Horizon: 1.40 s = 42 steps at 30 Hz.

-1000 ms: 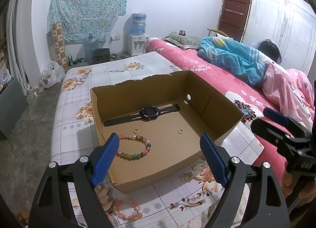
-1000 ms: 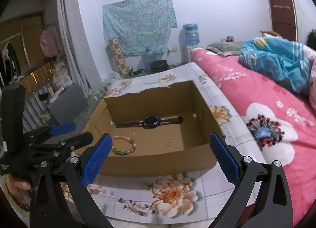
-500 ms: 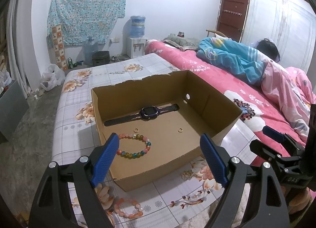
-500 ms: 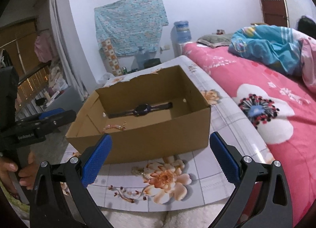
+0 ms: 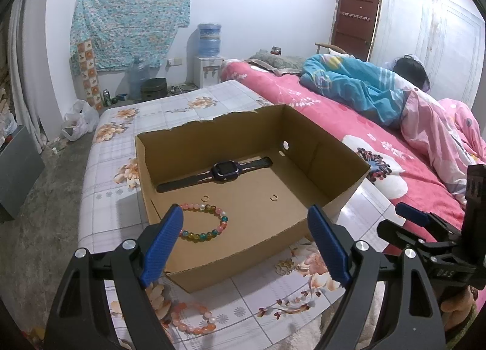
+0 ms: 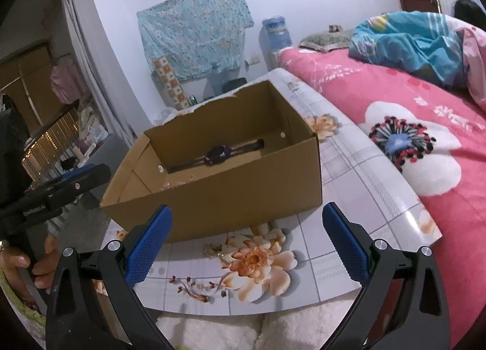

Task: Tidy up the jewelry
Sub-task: 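Raise both grippers up and back away from the box, then move the left gripper down toward the gold earrings beside the box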

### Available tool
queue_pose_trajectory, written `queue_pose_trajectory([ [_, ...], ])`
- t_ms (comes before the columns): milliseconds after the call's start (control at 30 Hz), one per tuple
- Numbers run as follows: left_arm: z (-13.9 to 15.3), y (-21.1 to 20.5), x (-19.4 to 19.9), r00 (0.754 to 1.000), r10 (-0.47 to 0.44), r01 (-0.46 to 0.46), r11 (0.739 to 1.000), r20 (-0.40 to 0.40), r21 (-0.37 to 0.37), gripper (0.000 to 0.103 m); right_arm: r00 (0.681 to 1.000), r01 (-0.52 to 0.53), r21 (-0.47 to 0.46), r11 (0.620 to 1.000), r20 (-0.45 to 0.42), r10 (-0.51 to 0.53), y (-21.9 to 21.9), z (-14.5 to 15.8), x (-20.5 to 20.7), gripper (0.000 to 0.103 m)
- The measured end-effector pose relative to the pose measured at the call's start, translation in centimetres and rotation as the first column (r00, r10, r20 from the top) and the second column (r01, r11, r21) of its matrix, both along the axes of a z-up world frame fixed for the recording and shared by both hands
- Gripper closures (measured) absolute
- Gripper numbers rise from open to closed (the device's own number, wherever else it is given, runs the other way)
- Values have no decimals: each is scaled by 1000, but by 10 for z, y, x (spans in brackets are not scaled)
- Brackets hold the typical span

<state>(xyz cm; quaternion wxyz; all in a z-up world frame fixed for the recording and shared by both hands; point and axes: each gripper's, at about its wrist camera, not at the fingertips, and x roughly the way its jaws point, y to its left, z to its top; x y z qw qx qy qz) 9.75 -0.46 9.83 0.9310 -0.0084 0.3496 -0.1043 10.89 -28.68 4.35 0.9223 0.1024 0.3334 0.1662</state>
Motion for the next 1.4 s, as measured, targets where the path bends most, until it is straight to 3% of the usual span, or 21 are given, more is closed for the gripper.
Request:
queue_pose_trajectory([
  [267,-29,-12,-17,994,-66,68,997,-83,20,21,997,-34,-98,995,-77,27,14,-28,0,8],
  [600,-71,-20,-26,974,-71,78,997,-214,23,21,989,-71,-109,992,-135,56,23,-48,-4,8],
  [933,-82,-23,-16,971,-62,78,995,-232,60,21,990,-67,-88,994,-132,55,17,-50,-1,8],
  [1400,-95,-45,-18,967,-125,152,982,-223,108,21,988,-85,-71,994,-134,75,13,-47,7,11],
])
